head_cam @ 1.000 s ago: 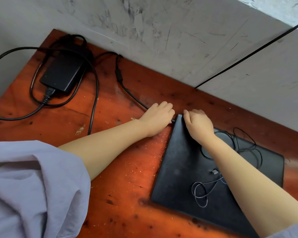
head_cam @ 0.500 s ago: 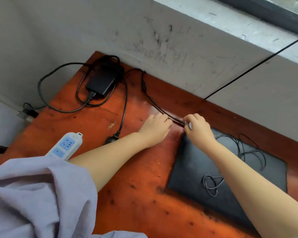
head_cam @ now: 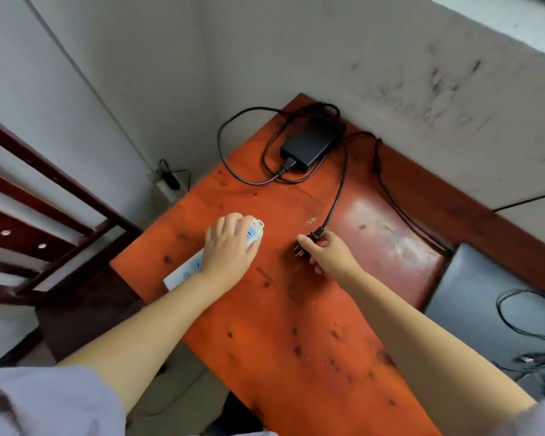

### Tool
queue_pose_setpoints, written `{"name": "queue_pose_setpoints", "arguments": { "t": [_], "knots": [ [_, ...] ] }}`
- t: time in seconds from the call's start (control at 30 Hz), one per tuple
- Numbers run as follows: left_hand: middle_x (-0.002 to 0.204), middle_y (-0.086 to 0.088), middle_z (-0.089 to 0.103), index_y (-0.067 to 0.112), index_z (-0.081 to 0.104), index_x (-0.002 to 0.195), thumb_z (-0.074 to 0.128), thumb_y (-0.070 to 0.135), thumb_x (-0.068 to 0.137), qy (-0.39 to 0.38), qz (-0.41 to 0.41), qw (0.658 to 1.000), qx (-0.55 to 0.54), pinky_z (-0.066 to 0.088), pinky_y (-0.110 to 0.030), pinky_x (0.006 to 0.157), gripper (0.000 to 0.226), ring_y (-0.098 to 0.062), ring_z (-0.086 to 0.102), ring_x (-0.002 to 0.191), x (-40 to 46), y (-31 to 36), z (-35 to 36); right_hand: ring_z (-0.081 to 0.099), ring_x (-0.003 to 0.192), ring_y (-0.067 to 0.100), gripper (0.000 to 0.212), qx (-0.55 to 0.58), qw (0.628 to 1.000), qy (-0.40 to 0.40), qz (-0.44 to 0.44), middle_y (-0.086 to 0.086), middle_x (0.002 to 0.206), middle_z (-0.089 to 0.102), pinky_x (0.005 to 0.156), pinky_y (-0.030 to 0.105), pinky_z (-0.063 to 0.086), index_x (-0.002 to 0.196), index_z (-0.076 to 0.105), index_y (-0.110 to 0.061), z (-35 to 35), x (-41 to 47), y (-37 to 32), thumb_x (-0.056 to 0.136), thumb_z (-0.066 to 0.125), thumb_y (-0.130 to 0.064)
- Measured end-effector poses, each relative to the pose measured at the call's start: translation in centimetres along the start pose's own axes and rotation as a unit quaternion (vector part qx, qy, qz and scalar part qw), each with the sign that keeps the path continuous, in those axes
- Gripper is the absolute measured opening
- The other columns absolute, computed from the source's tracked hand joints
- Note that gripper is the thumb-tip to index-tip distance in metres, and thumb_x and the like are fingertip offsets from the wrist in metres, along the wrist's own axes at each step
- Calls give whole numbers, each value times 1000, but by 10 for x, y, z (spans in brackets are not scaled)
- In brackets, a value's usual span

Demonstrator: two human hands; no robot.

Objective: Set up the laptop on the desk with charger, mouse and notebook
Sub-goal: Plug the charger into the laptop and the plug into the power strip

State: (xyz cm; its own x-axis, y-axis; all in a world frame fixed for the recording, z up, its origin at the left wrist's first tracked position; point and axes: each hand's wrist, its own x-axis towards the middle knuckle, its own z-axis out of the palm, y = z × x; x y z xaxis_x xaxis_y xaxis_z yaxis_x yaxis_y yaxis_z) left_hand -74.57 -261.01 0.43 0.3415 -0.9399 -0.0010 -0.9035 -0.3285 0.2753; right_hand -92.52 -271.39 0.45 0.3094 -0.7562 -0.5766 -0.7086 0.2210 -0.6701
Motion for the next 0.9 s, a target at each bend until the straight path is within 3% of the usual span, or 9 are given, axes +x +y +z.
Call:
{"name": "queue_pose_setpoints", "arguments": {
  "t": [0.17, 0.27, 0.37, 0.57, 0.67, 0.8, 0.9],
  "knots": [
    [128, -9, 49, 11, 33, 141, 53, 53, 85, -42, -70, 996, 41, 39, -42, 90, 73, -29, 46, 115, -19, -22, 18, 50, 37, 10, 22, 46, 996, -59, 48, 1, 61, 56, 45, 21, 43, 94, 57, -24, -6, 6, -16, 82, 65, -40],
    [122, -12, 54, 8, 39, 136, 57, 50, 84, -17, -71, 997, 29, 41, -42, 86, 69, -31, 51, 109, -19, -24, 20, 60, 46, 12, 13, 119, 981, -144, 43, 0, 65, 60, 48, 21, 40, 93, 60, -31, -10, 4, -26, 83, 64, -38],
    [122, -8, 54, 11, 42, 133, 57, 50, 83, -20, -77, 997, 16, 39, -39, 88, 65, -29, 50, 110, -15, -25, 20, 64, 58, 14, 13, 154, 969, -191, -26, -4, 67, 63, 44, 20, 42, 97, 62, -37, -1, 5, -42, 85, 63, -35],
    [119, -7, 56, 11, 46, 127, 60, 49, 82, -6, -73, 997, -7, 40, -38, 90, 61, -27, 50, 110, -17, -28, 22, 60, 60, 12, 20, -47, 963, -194, -182, 3, 78, 64, 44, 25, 47, 104, 54, -34, 27, 18, -74, 86, 62, -28],
    [121, -8, 55, 10, 44, 131, 58, 51, 82, -3, -73, 997, -2, 40, -38, 92, 65, -27, 50, 112, -17, -29, 24, 61, 65, 24, 26, -146, 945, -181, -230, 10, 86, 64, 48, 26, 50, 108, 50, -37, 30, 27, -83, 86, 61, -29],
    [117, -10, 57, 7, 47, 129, 60, 50, 82, 9, -73, 997, 1, 42, -39, 90, 66, -30, 52, 109, -18, -28, 24, 55, 64, 8, 28, -232, 918, -181, -265, -8, 81, 61, 52, 17, 41, 104, 47, -49, 27, 35, -93, 85, 60, -33],
    [117, -10, 56, 7, 45, 131, 57, 50, 83, 5, -69, 998, 4, 40, -39, 89, 65, -29, 51, 109, -18, -28, 24, 55, 70, 3, 29, -276, 897, -172, -300, -15, 82, 58, 56, 14, 39, 110, 48, -43, 29, 33, -97, 86, 61, -34]
  ]
}}
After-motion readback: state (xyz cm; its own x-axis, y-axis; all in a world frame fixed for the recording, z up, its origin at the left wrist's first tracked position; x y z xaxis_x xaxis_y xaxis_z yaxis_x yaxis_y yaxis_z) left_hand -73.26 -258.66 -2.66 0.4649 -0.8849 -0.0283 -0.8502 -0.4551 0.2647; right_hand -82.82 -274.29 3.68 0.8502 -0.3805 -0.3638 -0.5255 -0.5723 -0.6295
